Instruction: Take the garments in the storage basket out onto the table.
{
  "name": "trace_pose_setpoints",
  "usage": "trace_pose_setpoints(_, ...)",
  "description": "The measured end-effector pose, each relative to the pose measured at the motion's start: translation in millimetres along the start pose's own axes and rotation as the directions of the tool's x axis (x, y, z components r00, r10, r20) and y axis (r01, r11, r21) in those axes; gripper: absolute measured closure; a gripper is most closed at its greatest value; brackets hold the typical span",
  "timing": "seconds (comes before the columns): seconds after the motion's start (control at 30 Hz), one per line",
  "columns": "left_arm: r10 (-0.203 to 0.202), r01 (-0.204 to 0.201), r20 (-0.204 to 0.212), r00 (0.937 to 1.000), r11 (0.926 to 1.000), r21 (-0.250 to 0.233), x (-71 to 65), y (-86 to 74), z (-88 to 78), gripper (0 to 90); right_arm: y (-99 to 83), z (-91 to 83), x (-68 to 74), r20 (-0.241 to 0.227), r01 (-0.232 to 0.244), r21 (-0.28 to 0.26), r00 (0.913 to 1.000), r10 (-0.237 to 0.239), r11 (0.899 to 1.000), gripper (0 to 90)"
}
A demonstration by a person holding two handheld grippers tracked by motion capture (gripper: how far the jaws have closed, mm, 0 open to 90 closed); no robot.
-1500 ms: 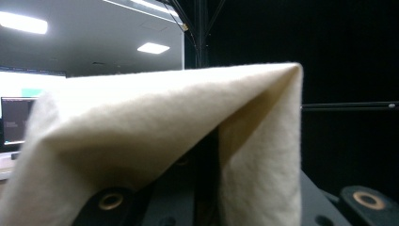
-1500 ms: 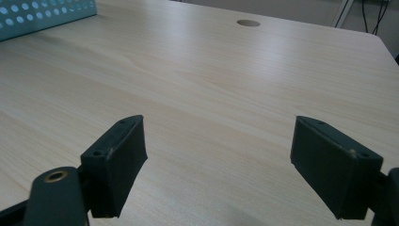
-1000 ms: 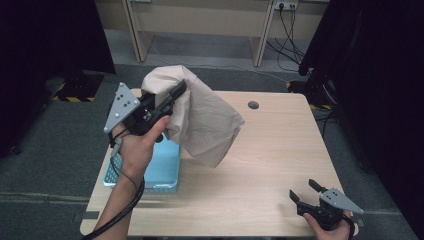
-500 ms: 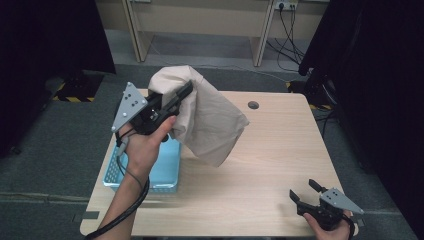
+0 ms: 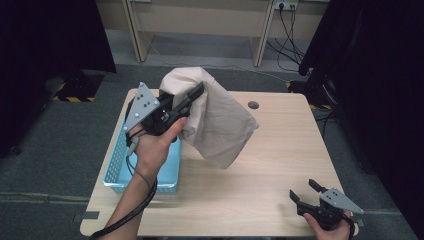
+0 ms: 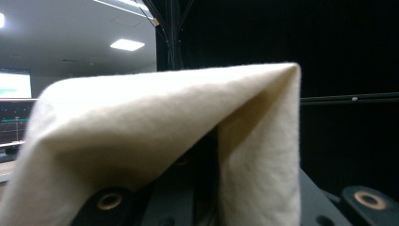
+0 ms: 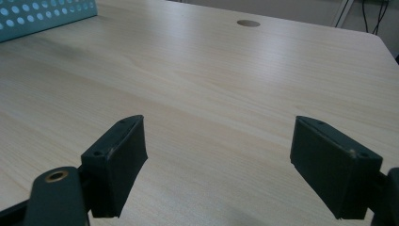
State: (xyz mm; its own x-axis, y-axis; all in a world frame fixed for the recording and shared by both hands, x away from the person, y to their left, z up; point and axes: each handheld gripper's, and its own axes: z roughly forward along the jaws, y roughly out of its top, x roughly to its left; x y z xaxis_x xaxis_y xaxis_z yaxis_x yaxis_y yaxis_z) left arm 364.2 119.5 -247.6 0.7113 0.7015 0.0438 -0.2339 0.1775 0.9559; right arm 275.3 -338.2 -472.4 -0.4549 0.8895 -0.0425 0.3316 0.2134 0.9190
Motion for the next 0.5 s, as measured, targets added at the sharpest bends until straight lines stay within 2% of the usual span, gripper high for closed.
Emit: trace_pose_setpoints(0.5, -0.013, 0.013, 0.034, 0.9993, 0.9998, 0.013, -10.9, -6.0, 9.5, 81.0, 0.1, 0.0, 0.1, -0.003, -0.008, 0.003, 1.0, 0.008, 1.0, 19.7)
